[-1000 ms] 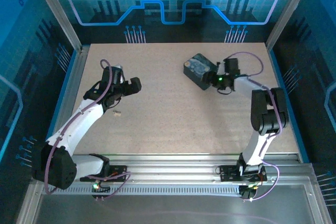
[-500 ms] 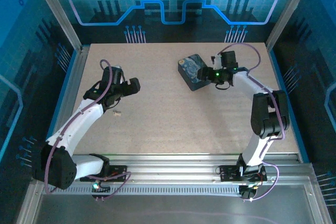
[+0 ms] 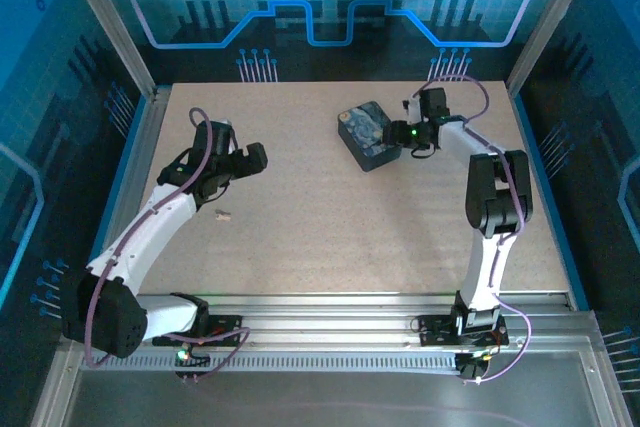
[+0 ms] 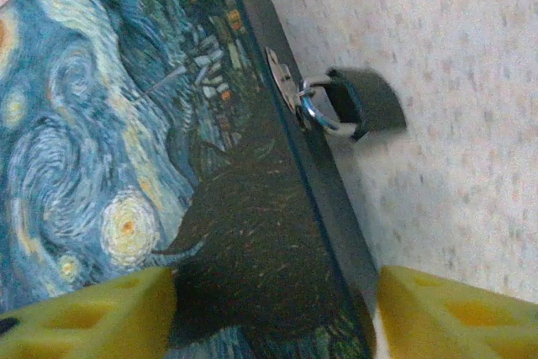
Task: Unlock a padlock with a key
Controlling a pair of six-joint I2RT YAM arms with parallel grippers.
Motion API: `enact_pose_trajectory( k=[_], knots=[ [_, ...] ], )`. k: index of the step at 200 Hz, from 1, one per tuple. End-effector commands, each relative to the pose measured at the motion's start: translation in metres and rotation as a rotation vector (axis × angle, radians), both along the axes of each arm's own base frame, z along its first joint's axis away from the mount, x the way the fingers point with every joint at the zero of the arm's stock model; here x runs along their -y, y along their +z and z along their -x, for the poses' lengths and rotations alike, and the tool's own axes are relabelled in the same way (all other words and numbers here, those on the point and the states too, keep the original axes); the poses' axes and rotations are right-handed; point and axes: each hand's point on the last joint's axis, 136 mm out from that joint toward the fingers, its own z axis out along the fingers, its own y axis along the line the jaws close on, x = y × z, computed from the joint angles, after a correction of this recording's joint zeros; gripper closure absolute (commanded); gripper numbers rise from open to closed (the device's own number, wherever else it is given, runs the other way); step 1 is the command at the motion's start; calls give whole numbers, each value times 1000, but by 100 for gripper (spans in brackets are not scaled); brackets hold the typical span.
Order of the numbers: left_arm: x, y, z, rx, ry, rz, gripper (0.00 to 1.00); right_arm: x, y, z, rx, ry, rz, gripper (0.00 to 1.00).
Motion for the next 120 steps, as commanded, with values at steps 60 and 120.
enact_pose_trajectory(
  k=[60,120],
  knots=[
    [2,-5,16,-26,15,44,1,-99,-6,86,-67,171,-86,54],
    [12,-26,13,-96,19,88,1,-210,4,143,-48,347,-134,40]
  ],
)
